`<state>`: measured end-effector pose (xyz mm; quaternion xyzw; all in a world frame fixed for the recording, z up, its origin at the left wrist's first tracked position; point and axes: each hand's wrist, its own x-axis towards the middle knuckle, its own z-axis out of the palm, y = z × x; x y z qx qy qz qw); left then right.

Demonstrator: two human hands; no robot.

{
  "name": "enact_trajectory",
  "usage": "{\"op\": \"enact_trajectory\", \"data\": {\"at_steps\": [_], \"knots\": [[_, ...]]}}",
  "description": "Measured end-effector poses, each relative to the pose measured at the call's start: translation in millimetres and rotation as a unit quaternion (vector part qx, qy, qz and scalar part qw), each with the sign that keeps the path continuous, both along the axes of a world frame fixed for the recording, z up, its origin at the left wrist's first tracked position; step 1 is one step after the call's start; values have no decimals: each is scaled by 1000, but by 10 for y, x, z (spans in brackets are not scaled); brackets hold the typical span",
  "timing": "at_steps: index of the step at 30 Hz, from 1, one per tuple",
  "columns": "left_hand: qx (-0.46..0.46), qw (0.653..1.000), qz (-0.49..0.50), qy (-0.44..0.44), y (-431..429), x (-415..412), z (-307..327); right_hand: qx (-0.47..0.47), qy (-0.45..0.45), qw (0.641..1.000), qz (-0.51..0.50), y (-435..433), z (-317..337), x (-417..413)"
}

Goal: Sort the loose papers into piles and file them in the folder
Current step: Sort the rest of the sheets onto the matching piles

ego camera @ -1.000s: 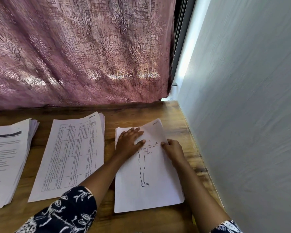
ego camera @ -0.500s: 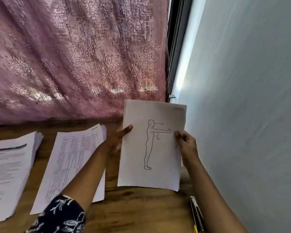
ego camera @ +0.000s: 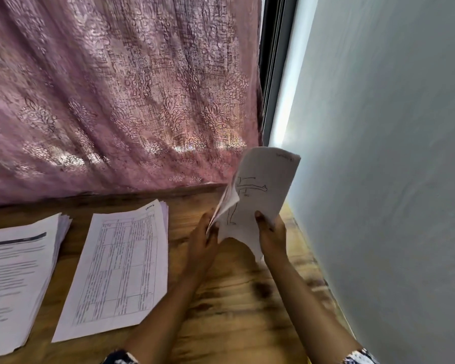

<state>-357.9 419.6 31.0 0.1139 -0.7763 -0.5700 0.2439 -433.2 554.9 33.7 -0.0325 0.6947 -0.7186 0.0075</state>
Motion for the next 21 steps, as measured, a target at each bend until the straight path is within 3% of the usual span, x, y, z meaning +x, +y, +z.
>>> {"op": "enact_trajectory", "data": {"at_steps": [4,8,11,15,18,21], "knots": [[47,998,29,-34,-112,-46,135,58,40,997,-19,164,87,-92],[100,986,54,-123,-327,-135,-115,187,-48,981,5,245,14,-312],[71,979,75,-174,-343,-82,-365,304,-81,949,29,190,-211,-392],[-55,982,84,-158,-261,20,-504,397,-64,915,28,89,-376,-369],[-280,927,96,-229,-222,59,-601,450,-27,892,15,77,-469,-318],[-339,888,67,-303,-167,118,-737,487,19,873,-5,78,-542,-285]]}}
